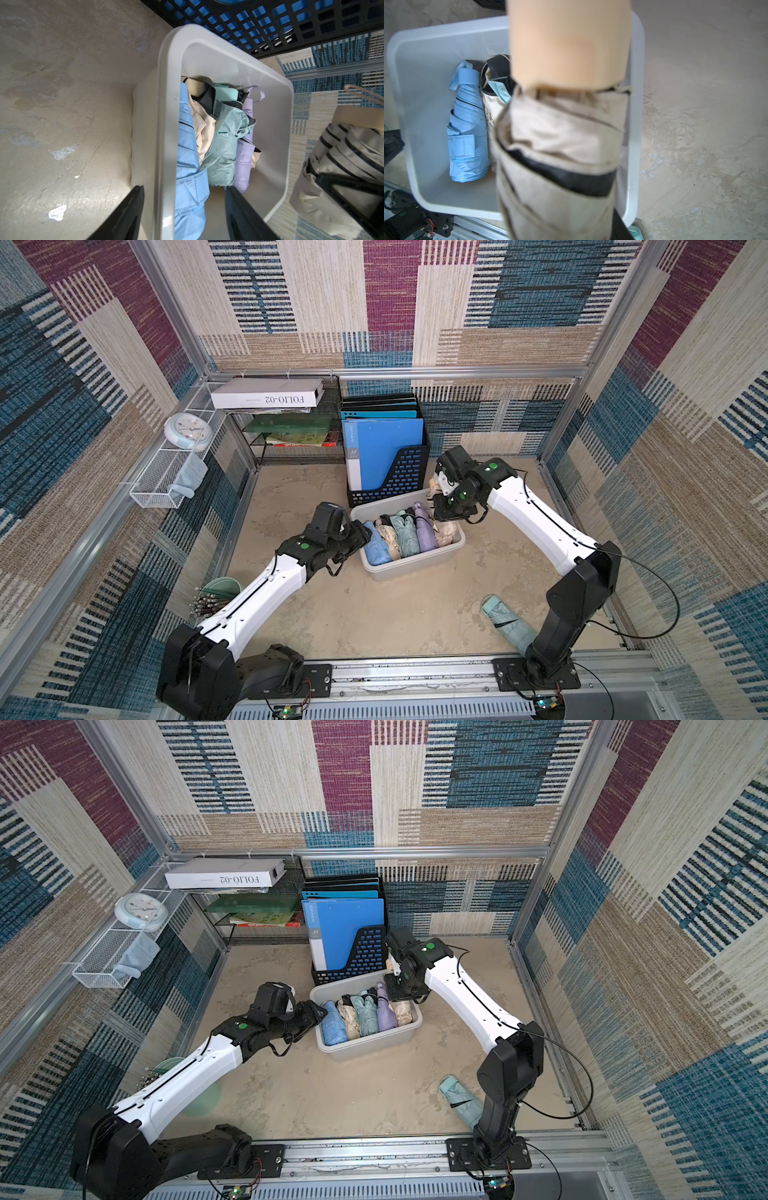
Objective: Put the umbrella into the storage box
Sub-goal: Place the umbrella in the storage box.
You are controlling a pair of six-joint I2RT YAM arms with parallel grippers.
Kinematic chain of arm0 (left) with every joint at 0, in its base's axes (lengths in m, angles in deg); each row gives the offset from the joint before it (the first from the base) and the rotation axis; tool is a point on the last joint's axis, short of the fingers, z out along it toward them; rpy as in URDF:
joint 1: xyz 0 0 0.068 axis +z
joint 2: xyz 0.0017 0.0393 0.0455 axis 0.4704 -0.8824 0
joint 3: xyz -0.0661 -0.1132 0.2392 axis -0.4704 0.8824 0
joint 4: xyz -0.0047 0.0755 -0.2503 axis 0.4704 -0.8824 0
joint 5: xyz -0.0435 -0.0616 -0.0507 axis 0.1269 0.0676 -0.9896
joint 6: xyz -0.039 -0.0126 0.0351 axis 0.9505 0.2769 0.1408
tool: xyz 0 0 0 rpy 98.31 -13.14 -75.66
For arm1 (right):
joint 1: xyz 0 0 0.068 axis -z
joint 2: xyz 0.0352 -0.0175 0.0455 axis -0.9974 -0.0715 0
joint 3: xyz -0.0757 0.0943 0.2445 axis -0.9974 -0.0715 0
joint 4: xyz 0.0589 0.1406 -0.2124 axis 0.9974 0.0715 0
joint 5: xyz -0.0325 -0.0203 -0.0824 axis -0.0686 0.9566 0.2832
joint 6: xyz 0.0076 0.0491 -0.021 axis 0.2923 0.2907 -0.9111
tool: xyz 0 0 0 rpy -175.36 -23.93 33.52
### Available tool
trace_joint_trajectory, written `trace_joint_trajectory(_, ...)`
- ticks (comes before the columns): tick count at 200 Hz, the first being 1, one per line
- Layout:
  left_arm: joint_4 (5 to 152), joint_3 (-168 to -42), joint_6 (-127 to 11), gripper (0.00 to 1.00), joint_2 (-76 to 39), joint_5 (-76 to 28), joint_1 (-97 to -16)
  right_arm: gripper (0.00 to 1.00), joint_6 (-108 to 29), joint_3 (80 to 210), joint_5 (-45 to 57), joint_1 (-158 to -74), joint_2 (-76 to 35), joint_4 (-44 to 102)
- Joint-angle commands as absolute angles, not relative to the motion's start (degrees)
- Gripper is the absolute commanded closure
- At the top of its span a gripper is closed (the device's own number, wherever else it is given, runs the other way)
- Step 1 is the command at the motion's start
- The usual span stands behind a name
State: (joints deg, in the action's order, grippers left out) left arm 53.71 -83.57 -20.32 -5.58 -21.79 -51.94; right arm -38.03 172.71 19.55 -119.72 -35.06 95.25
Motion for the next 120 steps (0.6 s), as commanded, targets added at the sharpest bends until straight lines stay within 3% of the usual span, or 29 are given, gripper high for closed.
trace_joint_trajectory(1, 53.24, -83.92, -20.29, 0.34, -5.93, -21.37, -51.83, 0.77, -38.75, 173.3, 22.13, -120.2, -37.06, 95.44)
trace_joint_trajectory(60, 53.06, -83.93, -20.28, 0.34, -5.74, -21.19, -51.86, 0.76, -38.06, 171.41, 28.33, -120.31, -42.56, 94.88)
trace_joint_trajectory(98, 53.11, -83.75, -20.2, 0.34, -5.63, -21.02, -51.85, 0.48, -36.74, 171.92, 28.91, -120.32, -42.67, 94.52)
trace_joint_trajectory(120, 53.24, -83.75, -20.2, 0.34, -5.72, -21.19, -51.86, 0.41, -36.63, 173.6, 28.84, -120.28, -41.23, 95.23)
